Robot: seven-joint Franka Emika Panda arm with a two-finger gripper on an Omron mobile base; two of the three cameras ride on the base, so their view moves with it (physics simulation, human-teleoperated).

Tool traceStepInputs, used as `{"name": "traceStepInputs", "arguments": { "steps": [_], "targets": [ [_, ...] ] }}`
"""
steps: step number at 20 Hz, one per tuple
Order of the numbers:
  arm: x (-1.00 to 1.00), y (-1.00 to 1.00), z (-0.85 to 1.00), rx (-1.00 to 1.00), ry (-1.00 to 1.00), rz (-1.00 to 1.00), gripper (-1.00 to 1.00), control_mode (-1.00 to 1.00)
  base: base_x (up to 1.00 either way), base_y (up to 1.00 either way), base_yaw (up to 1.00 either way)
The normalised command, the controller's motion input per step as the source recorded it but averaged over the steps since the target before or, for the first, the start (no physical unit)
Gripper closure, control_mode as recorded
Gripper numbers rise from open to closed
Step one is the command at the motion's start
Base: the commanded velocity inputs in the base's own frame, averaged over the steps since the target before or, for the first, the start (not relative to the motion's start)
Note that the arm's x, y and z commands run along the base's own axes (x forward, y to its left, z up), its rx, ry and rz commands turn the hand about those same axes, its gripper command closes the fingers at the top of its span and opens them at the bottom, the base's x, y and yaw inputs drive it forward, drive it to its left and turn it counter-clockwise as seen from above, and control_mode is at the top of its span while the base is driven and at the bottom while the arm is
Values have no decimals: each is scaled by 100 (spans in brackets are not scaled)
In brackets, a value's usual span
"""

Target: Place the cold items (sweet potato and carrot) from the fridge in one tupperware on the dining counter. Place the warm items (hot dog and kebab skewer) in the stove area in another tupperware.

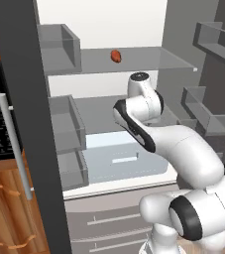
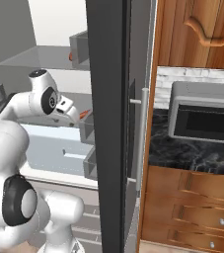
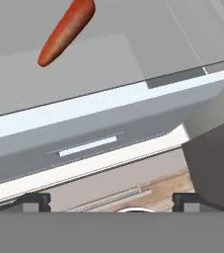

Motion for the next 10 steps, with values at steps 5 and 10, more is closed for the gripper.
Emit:
{"name": "traceStepInputs", "arguments": {
  "steps": [5, 10],
  "targets": [
    [59, 0, -2, 0, 0, -13, -100, -100, 0, 0, 0],
    [31, 12, -13, 0, -8, -9, -100, -100, 0, 0, 0]
  ]
}}
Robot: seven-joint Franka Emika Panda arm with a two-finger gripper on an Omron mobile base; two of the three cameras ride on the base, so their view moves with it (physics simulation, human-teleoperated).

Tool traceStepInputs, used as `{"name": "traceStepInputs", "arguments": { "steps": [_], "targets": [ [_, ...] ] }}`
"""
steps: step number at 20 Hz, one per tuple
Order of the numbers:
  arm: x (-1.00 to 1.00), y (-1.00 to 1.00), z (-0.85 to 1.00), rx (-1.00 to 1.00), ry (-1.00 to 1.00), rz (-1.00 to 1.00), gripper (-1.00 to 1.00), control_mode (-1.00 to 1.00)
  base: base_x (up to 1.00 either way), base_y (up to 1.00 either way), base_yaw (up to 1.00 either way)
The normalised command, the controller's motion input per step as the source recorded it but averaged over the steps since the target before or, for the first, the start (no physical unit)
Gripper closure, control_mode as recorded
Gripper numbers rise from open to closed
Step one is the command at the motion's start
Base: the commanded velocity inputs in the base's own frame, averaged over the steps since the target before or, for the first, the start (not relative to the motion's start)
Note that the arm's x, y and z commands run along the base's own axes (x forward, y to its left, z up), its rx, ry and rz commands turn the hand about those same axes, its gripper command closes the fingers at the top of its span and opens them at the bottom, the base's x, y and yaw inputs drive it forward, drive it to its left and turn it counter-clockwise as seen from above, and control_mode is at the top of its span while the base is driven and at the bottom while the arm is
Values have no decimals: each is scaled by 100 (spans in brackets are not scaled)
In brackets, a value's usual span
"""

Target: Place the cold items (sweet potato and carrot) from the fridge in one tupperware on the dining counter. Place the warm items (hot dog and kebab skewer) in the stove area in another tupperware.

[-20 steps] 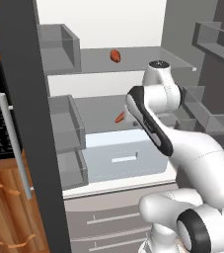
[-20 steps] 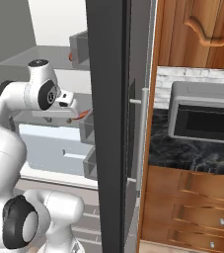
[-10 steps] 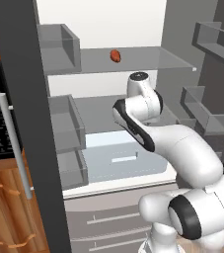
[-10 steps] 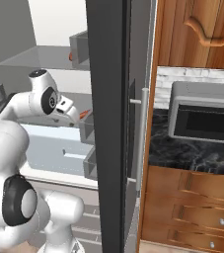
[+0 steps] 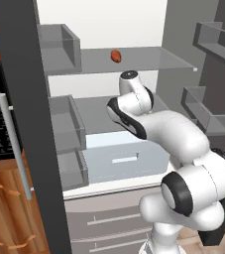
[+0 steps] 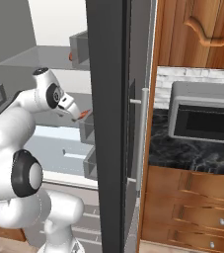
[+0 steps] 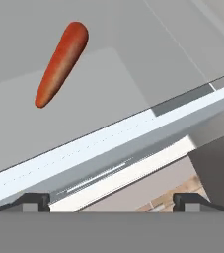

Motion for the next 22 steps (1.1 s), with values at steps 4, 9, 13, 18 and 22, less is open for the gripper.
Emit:
{"name": "traceStepInputs", "arguments": {
  "steps": [4, 9, 13, 18, 22],
  "targets": [
    [19, 14, -20, 0, -12, -10, -100, -100, 0, 0, 0],
    [16, 11, -21, 0, -15, -9, -100, -100, 0, 0, 0],
    [22, 1, -15, 0, -7, -8, -100, -100, 0, 0, 0],
    [35, 0, -1, 3, -1, -6, -100, -100, 0, 0, 0],
    [37, -2, -3, 4, 0, -2, -100, -100, 0, 0, 0]
  ]
}}
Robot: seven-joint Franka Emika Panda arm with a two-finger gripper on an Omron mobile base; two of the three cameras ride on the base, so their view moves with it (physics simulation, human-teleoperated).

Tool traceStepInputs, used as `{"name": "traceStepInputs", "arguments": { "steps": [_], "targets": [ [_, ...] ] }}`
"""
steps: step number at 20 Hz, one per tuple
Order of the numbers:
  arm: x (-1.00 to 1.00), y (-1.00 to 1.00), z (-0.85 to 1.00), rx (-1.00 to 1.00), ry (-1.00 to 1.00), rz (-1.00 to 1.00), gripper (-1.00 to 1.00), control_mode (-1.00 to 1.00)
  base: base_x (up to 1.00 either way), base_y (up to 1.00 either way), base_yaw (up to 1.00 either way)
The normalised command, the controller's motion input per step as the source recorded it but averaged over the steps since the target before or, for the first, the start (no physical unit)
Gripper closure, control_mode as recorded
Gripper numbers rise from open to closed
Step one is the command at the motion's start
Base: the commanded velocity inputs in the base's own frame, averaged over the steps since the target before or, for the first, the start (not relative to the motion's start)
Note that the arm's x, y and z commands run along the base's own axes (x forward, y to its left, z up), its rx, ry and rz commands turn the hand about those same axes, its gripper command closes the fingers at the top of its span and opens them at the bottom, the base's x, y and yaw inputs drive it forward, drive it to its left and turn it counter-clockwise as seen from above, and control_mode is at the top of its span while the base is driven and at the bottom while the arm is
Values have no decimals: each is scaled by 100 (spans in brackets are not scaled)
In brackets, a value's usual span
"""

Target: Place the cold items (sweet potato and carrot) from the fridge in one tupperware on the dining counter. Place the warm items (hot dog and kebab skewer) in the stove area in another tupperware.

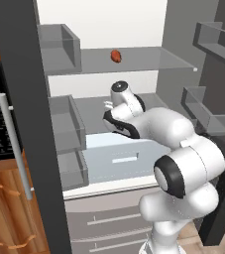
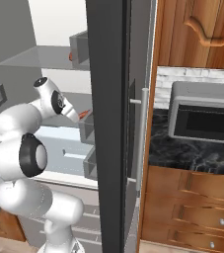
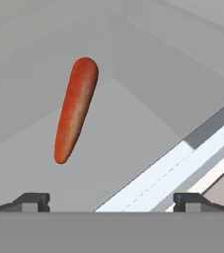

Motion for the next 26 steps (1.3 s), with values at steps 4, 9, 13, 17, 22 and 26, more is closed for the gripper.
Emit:
{"name": "traceStepInputs", "arguments": {
  "steps": [4, 9, 13, 17, 22, 26],
  "targets": [
    [30, -7, -14, 2, -1, 0, -100, -100, 0, 0, 0],
    [32, -8, -10, 4, 0, 0, -100, -100, 0, 0, 0],
    [31, -11, -11, 5, 0, 0, -100, -100, 0, 0, 0],
    [30, -10, -10, 5, 0, 0, -100, -100, 0, 0, 0],
    [32, -8, -16, 4, 0, 0, -100, -100, 0, 0, 0],
    [35, -3, -17, 2, 0, -2, -100, -100, 0, 0, 0]
  ]
}}
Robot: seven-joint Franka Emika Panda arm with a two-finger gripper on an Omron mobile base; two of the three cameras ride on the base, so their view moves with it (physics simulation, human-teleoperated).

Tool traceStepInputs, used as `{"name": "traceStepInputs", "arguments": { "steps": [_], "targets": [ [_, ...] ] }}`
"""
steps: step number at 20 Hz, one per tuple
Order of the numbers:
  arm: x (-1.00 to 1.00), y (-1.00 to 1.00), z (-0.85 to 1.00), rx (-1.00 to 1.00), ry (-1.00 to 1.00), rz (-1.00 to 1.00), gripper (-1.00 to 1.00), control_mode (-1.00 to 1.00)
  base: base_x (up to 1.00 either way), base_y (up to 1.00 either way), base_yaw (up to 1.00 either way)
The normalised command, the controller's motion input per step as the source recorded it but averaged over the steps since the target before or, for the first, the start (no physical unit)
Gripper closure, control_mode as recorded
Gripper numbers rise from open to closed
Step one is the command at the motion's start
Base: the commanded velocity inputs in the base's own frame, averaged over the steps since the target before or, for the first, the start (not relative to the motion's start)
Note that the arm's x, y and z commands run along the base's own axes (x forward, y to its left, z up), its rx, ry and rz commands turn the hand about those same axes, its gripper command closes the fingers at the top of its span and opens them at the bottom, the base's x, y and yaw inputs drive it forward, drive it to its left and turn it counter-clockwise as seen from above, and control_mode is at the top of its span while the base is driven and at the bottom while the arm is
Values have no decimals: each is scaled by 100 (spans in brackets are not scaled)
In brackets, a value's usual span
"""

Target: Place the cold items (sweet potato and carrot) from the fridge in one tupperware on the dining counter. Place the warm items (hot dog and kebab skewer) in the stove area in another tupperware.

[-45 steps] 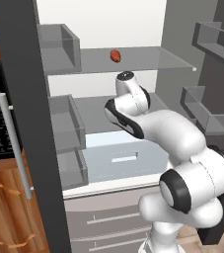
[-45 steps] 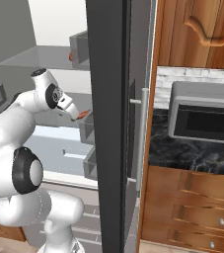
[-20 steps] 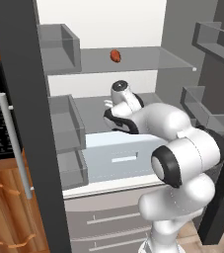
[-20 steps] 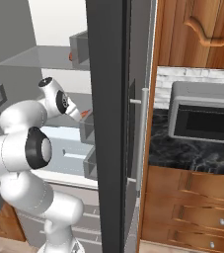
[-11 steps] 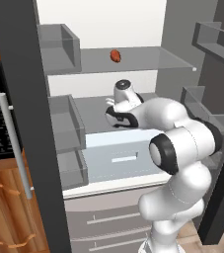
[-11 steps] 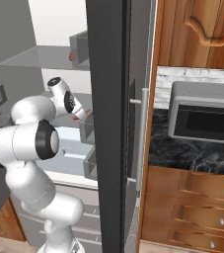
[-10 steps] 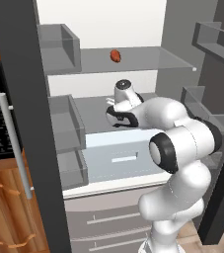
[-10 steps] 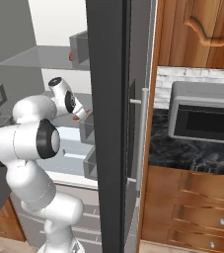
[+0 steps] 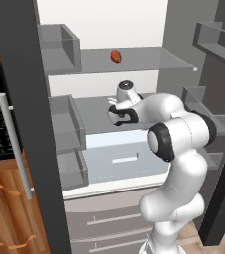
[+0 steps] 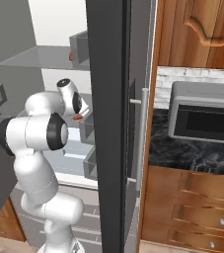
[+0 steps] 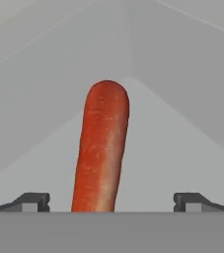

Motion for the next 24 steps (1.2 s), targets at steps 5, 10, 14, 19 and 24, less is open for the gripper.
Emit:
{"name": "traceStepInputs", "arguments": {
  "steps": [5, 10, 14, 19, 24],
  "targets": [
    [42, 0, -20, 0, 1, -4, -100, -100, 0, 0, 0],
    [20, 0, -25, 0, 1, -1, -100, -100, 0, 0, 0],
    [0, 0, -32, 0, -1, 0, 100, -100, 0, 0, 0],
    [-2, -2, -28, 2, -6, -1, 100, -100, 0, 0, 0],
    [-29, 0, -14, 1, -14, -2, 100, -100, 0, 0, 0]
  ]
}}
